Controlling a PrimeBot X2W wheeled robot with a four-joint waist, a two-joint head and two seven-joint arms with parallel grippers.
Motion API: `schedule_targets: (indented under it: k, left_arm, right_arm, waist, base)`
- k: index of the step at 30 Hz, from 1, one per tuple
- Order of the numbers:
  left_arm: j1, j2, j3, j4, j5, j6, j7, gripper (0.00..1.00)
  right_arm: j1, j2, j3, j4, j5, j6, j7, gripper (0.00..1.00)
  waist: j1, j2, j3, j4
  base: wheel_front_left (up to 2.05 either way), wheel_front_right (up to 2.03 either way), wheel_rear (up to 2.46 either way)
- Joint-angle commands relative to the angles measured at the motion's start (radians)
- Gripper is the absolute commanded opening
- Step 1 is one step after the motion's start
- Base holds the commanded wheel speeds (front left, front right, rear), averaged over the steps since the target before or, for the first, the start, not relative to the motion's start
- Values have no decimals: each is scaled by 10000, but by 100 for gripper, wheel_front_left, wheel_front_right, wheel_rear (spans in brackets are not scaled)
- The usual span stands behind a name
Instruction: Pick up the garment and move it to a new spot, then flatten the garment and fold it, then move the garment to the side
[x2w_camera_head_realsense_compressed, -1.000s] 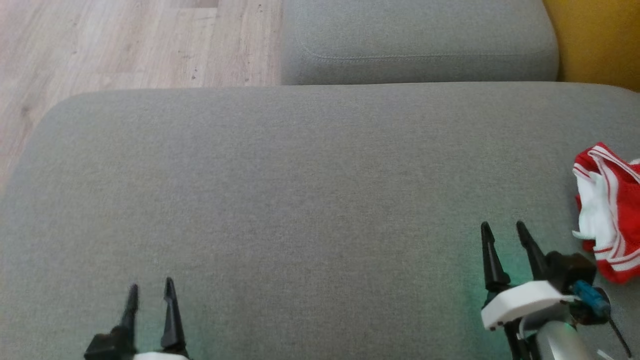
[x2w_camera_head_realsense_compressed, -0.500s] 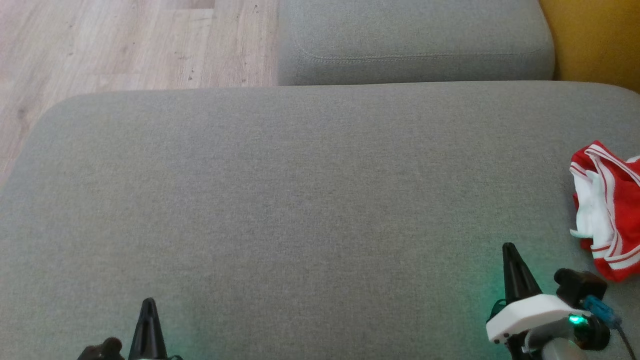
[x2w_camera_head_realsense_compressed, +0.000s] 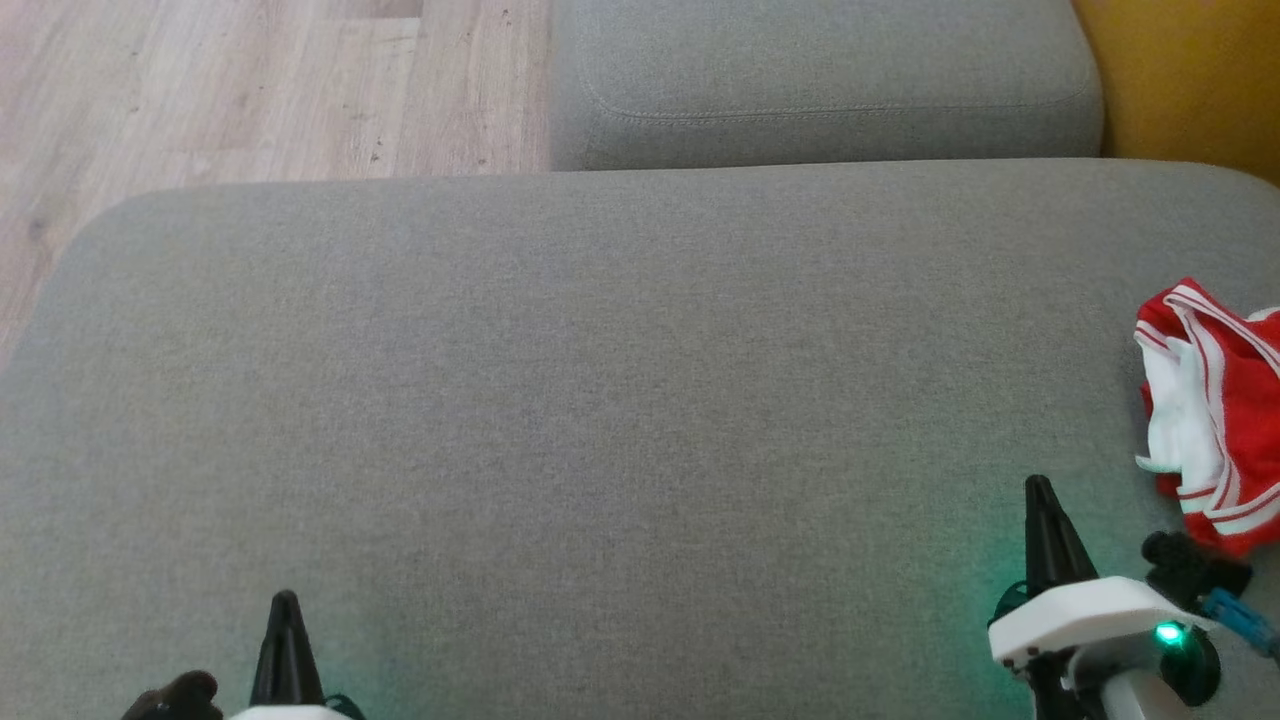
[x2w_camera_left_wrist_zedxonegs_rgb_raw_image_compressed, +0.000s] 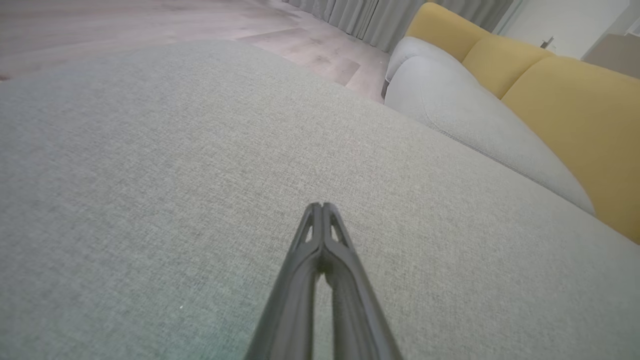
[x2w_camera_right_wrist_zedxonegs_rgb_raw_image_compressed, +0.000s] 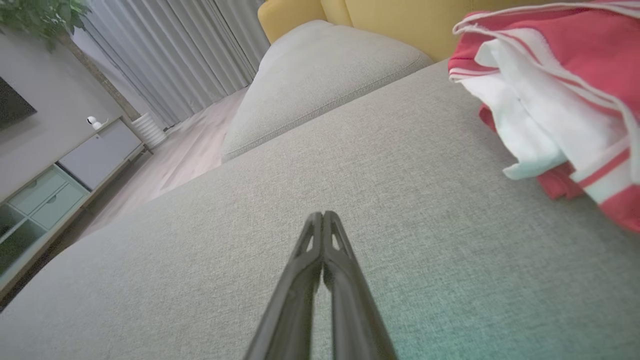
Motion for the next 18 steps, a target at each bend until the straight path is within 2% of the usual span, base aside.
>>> schedule_targets:
  k: [1,18]
  left_arm:
    - [-486,24,198,-348,-263,-67,78,0]
    - [-728,29,359,-551,-2155,-220,568,0]
  right_arm:
    - [-350,-27,-41,-410,305,-4,69,0]
    - [-357,-34,-196,-812,2299,-6,561,0]
  waist:
    - [0,0,1,-6]
    - [0,0,14,-90]
  base:
    - [0,0,0]
    - [0,0,0]
